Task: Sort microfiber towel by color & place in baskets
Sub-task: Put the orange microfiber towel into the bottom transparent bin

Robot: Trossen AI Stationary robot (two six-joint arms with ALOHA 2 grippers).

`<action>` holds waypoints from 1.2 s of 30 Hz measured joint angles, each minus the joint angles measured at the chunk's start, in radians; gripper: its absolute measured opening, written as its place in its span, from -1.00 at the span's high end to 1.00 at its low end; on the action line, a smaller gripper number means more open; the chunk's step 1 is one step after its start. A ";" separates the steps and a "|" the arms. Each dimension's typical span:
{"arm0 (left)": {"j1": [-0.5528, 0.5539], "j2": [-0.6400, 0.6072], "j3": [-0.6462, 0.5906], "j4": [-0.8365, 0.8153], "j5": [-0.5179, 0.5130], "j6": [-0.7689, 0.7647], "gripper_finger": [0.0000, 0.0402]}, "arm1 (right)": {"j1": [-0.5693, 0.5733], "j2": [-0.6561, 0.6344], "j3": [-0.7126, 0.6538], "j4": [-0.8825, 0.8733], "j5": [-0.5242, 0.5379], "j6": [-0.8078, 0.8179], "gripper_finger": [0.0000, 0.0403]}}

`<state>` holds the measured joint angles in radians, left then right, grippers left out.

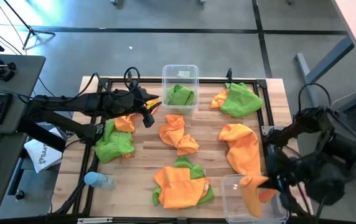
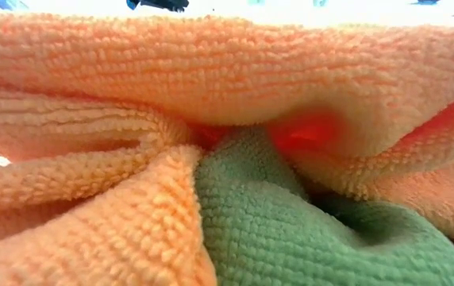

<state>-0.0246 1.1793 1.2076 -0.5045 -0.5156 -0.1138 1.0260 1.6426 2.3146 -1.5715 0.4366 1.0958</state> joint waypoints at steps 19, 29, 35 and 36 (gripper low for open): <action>-0.010 0.000 0.000 0.000 0.088 -0.016 0.44 | 0.044 0.101 -0.146 0.003 -0.004 0.394 1.00; -0.011 0.000 0.001 0.000 0.155 -0.047 0.44 | 0.160 -0.108 -0.631 0.000 -0.090 0.946 1.00; -0.011 0.000 0.001 0.000 0.175 -0.051 0.44 | 0.156 -0.125 -0.764 0.116 -0.164 1.053 1.00; -0.011 0.000 0.001 0.000 0.175 -0.050 0.44 | 0.148 -0.125 -0.777 0.154 -0.156 1.048 1.00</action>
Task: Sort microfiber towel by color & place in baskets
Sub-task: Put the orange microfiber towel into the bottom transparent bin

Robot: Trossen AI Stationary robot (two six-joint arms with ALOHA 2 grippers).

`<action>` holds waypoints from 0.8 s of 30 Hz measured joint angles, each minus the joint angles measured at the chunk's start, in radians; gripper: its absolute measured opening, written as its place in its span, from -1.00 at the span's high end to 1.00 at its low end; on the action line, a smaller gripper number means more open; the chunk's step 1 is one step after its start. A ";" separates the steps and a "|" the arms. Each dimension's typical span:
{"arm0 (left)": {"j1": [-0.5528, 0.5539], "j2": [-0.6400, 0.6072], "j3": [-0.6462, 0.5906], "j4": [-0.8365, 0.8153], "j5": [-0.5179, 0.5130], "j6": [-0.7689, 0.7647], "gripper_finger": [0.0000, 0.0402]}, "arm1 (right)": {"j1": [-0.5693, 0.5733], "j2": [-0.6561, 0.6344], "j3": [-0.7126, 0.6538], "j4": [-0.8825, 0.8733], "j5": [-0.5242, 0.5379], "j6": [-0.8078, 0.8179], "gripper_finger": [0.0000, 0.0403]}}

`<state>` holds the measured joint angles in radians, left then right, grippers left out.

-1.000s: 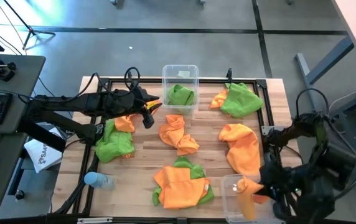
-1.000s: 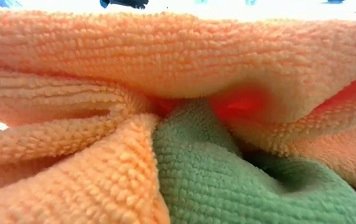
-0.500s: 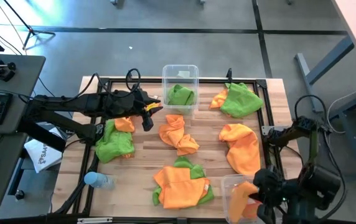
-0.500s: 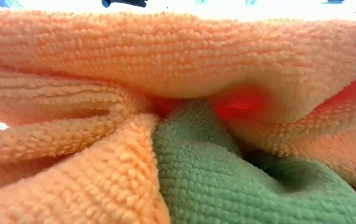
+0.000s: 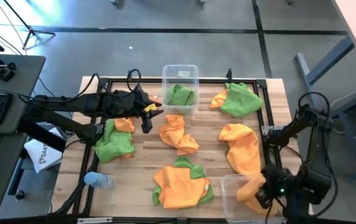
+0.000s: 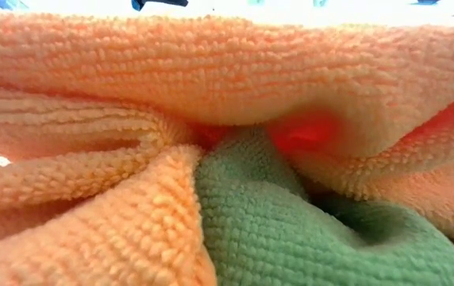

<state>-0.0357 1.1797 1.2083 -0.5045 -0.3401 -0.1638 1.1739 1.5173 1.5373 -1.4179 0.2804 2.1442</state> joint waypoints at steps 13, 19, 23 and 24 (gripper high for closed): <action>0.000 0.000 0.000 0.000 -0.007 0.037 0.44 | -0.070 0.072 -0.042 0.115 -0.136 -0.058 0.95; 0.000 0.000 0.000 -0.001 -0.008 0.043 0.44 | -0.075 0.116 -0.042 0.134 -0.139 -0.095 0.69; 0.000 0.000 0.000 -0.001 -0.008 0.043 0.44 | -0.075 0.127 -0.042 0.125 -0.139 -0.084 0.44; 0.000 0.000 0.000 -0.001 -0.008 0.043 0.44 | -0.075 0.128 -0.042 0.127 -0.139 -0.083 0.36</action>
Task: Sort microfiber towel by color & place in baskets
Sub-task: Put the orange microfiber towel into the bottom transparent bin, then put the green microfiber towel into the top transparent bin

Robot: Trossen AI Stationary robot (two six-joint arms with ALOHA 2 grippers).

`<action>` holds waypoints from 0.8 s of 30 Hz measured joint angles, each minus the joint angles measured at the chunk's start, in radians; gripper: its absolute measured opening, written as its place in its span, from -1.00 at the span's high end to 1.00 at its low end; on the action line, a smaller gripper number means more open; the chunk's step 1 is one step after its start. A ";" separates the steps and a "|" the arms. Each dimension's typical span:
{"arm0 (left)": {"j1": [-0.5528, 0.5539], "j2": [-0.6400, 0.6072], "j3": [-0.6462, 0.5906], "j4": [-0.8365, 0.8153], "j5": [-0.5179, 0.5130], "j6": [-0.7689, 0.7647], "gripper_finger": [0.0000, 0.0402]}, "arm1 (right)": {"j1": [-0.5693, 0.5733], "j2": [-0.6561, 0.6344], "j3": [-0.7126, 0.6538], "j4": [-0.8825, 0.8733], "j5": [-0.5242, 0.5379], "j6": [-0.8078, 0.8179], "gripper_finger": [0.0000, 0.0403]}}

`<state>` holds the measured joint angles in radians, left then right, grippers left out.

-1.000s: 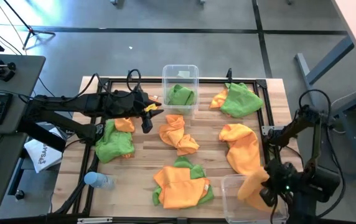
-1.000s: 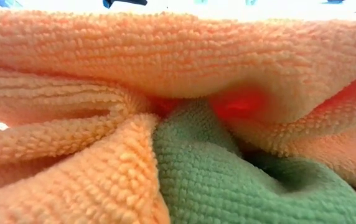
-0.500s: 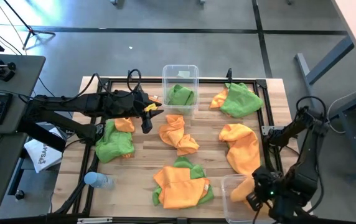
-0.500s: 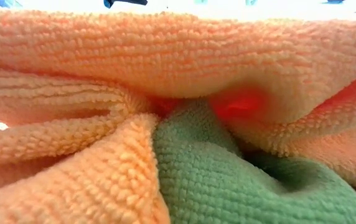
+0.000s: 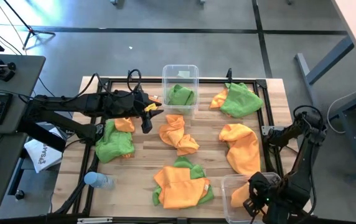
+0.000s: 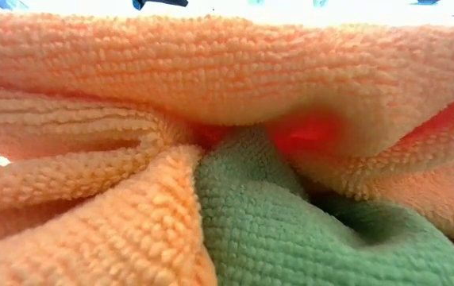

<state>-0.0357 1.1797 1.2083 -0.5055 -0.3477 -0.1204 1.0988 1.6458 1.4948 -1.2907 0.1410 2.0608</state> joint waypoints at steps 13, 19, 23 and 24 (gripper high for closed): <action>0.000 0.000 0.000 0.000 0.000 0.000 0.44 | 0.000 -0.004 0.074 -0.032 -0.050 -0.001 -0.19; 0.000 0.000 0.000 -0.001 0.000 0.000 0.44 | 0.000 -0.005 0.122 -0.158 -0.069 0.055 -0.19; 0.000 0.000 0.000 -0.005 0.000 0.000 0.44 | 0.001 -0.006 0.127 -0.226 -0.061 0.052 -0.19; 0.000 0.000 0.000 -0.011 0.000 0.000 0.44 | 0.001 -0.006 0.127 -0.241 -0.051 0.051 -0.19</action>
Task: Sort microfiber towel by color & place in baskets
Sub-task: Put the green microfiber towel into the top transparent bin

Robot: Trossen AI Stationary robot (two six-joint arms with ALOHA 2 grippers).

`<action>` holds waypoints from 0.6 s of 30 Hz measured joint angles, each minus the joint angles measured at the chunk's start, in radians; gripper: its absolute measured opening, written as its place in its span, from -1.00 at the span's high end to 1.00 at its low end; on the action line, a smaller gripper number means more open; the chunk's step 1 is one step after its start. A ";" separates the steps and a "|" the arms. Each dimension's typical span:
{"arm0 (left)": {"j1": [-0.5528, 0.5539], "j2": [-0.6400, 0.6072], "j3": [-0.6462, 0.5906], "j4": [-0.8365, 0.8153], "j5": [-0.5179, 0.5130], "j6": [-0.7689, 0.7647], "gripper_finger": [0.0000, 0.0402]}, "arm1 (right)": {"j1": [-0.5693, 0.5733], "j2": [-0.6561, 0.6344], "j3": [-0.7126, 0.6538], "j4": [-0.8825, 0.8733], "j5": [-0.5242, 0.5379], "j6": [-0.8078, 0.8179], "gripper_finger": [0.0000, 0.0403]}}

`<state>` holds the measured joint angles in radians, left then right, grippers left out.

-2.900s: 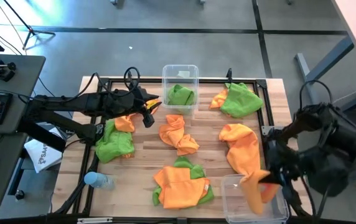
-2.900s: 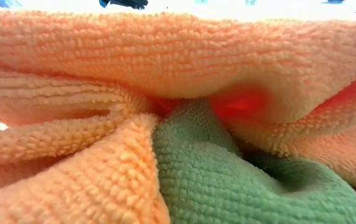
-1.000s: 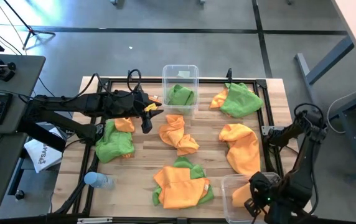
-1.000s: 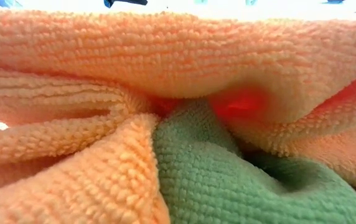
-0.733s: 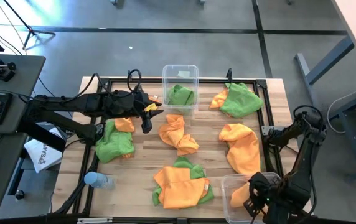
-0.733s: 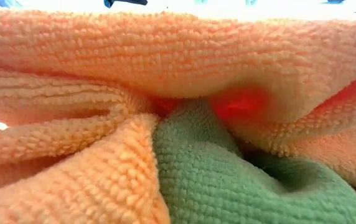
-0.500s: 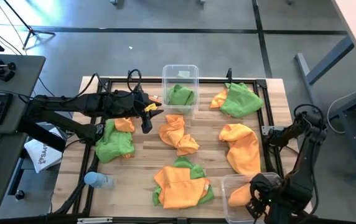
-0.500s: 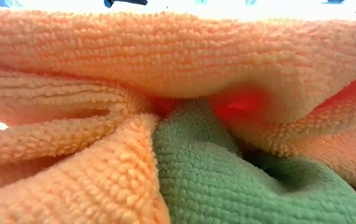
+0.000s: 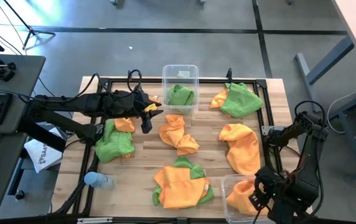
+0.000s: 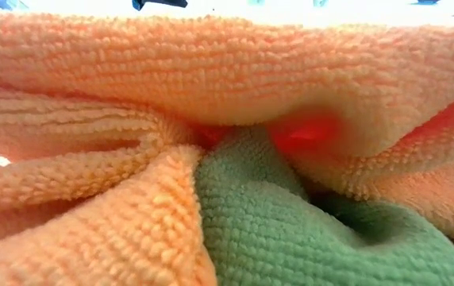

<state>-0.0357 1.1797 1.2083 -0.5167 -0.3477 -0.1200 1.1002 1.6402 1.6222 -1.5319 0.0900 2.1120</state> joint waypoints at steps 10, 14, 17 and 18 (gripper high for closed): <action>0.000 0.000 -0.001 -0.054 0.000 0.000 0.44 | -0.008 0.000 0.000 -0.040 0.200 -0.216 0.26; 0.000 0.000 -0.001 -0.070 0.034 -0.006 0.54 | -0.031 0.000 0.000 -0.039 0.289 -0.323 0.68; 0.000 0.000 -0.001 -0.091 0.076 -0.006 0.77 | -0.045 0.000 0.000 -0.039 0.405 -0.436 0.95; 0.000 0.000 -0.001 -0.098 0.084 -0.007 0.87 | -0.051 0.000 0.000 -0.039 0.437 -0.470 0.95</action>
<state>-0.0353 1.1801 1.2076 -0.6152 -0.2639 -0.1267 1.0488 1.6402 1.6222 -1.5711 0.5267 1.6423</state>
